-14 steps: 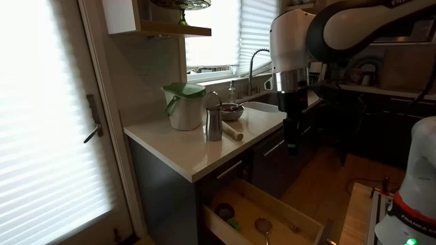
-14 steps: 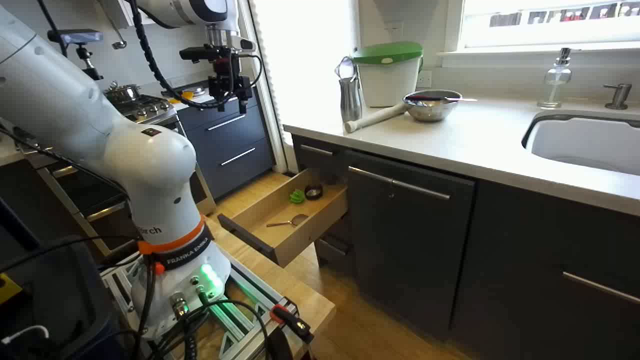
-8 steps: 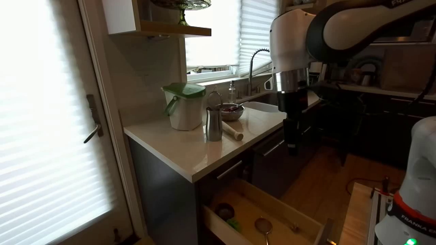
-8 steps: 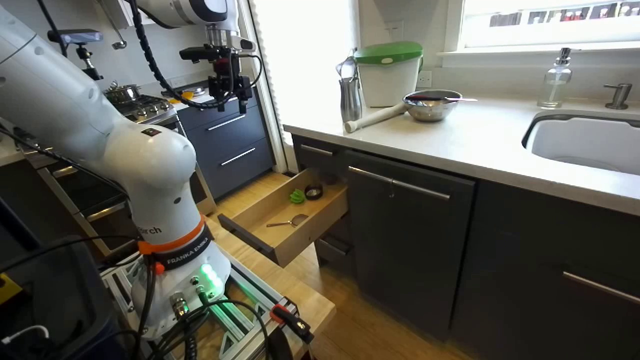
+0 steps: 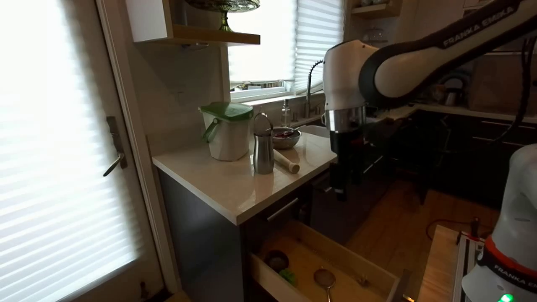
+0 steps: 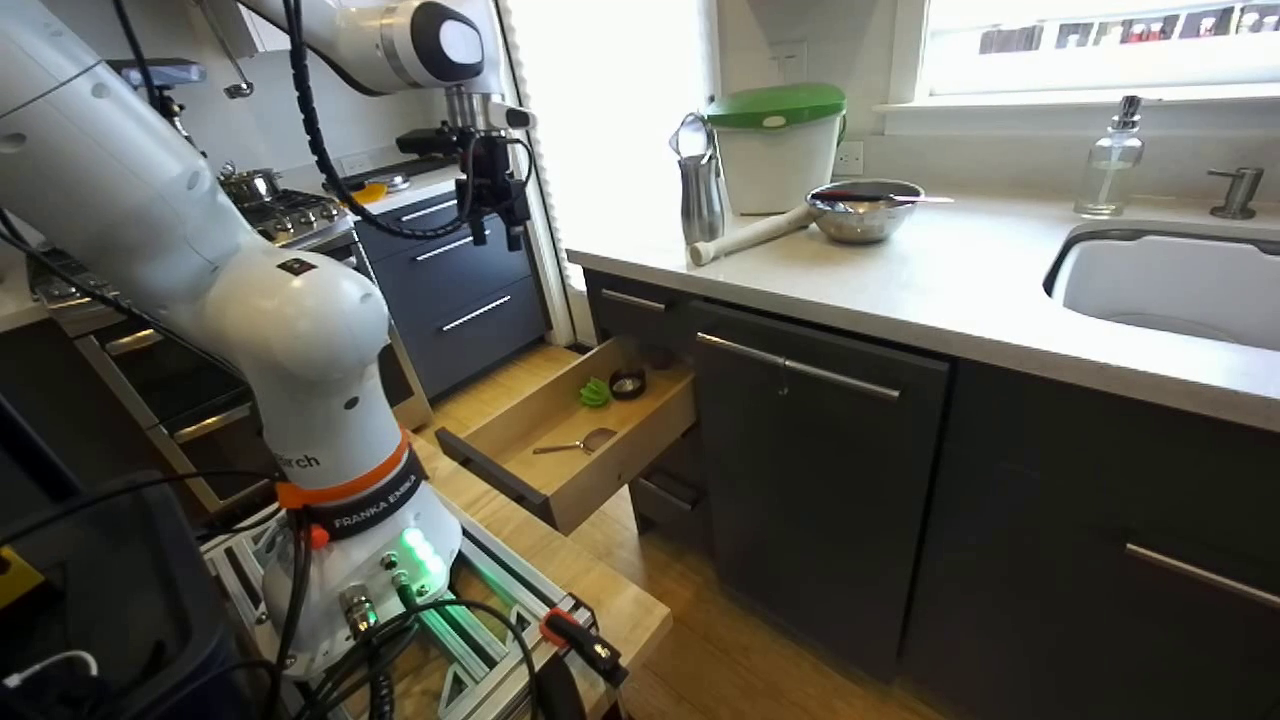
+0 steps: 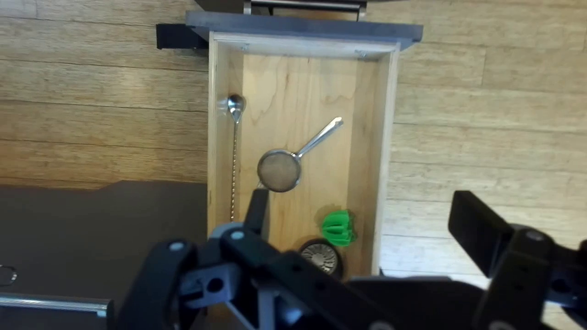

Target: Remove the green round object from the opened drawer and place it inside the metallic bowl the counter top

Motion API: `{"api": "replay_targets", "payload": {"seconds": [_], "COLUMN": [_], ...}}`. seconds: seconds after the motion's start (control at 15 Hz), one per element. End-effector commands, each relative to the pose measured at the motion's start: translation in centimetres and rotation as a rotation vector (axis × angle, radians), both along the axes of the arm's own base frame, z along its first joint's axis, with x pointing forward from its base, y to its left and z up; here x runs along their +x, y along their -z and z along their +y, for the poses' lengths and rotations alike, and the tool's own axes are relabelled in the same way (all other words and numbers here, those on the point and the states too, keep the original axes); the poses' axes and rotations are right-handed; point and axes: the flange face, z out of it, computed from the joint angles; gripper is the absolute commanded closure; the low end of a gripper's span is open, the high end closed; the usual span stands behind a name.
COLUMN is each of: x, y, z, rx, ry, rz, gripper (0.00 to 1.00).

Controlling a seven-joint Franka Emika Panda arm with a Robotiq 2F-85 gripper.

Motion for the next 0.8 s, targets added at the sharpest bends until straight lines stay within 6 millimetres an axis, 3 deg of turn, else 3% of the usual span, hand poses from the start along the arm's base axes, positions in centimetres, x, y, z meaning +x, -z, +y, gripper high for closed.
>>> {"api": "replay_targets", "payload": {"seconds": [0.0, 0.2, 0.27, 0.4, 0.6, 0.73], "x": [1.8, 1.6, 1.6, 1.7, 2.1, 2.8], "y": [7.7, 14.3, 10.7, 12.5, 11.3, 11.7], "z": [-0.5, 0.6, -0.4, -0.1, -0.3, 0.1], "rx": [-0.097, -0.19, -0.138, -0.146, -0.137, -0.073], "ry": [0.112, 0.148, 0.125, 0.127, 0.132, 0.207], "rz": [-0.025, 0.05, 0.006, 0.037, 0.009, -0.133], "gripper": [0.0, 0.0, 0.0, 0.0, 0.0, 0.0]}}
